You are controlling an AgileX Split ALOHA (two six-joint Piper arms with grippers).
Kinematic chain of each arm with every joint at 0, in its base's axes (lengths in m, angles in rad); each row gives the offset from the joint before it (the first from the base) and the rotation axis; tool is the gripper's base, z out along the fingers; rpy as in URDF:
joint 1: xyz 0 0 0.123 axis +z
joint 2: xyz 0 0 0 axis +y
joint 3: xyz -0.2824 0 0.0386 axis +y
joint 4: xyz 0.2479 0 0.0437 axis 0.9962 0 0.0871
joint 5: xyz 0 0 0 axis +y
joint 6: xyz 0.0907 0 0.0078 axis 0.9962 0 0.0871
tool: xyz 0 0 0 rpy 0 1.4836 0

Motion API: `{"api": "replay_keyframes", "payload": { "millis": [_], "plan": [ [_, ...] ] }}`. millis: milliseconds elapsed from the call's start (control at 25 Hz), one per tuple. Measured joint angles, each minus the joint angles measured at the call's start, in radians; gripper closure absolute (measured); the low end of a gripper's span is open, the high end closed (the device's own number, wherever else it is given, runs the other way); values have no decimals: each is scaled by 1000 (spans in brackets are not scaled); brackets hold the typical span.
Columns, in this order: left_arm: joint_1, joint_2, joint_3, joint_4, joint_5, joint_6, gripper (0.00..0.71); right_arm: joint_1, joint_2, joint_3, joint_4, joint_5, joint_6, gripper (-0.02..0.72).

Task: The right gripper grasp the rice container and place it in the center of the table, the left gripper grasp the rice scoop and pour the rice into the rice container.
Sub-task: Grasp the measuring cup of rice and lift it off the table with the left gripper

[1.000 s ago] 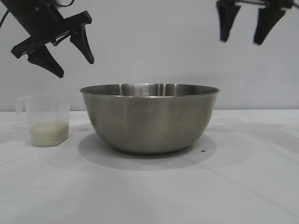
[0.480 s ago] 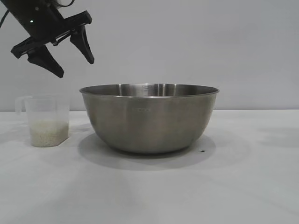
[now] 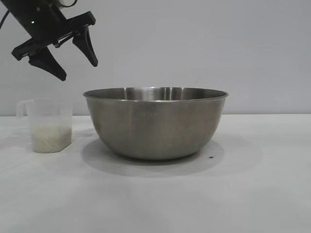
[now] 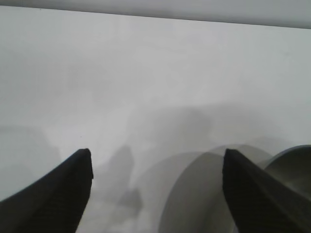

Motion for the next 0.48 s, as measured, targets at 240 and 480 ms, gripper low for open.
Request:
{"api": "replay_keyframes", "payload": {
  "millis": [240,480],
  "plan": [
    [0,0,0,0,0,0,179,0,-348,224,-33,8,0,169],
    [0,0,0,0,0,0,179,0,-638,363,-42,-4,0,169]
  ]
}}
